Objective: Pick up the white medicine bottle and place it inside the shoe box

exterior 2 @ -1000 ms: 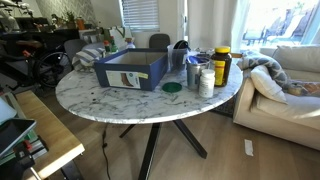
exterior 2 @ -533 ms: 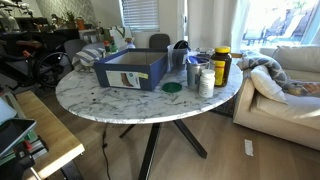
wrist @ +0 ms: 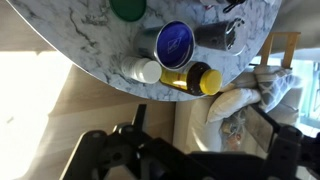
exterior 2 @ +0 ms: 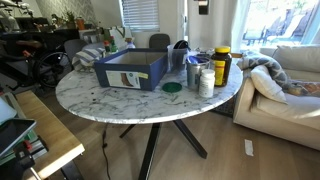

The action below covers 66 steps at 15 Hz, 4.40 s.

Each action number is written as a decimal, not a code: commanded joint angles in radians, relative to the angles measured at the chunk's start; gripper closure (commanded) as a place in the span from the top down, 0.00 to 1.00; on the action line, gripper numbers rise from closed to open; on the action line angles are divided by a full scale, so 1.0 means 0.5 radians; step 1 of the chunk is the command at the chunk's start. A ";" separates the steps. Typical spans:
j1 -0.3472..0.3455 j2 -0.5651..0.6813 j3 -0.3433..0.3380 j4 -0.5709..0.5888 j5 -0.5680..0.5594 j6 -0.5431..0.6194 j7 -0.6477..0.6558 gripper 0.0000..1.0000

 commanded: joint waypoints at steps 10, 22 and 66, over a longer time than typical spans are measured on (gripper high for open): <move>-0.369 0.565 0.378 0.597 0.093 -0.073 0.829 1.00; -0.407 0.901 0.539 0.785 -0.198 -0.040 1.865 1.00; 0.475 -0.330 0.536 -0.538 -1.487 0.611 1.714 0.27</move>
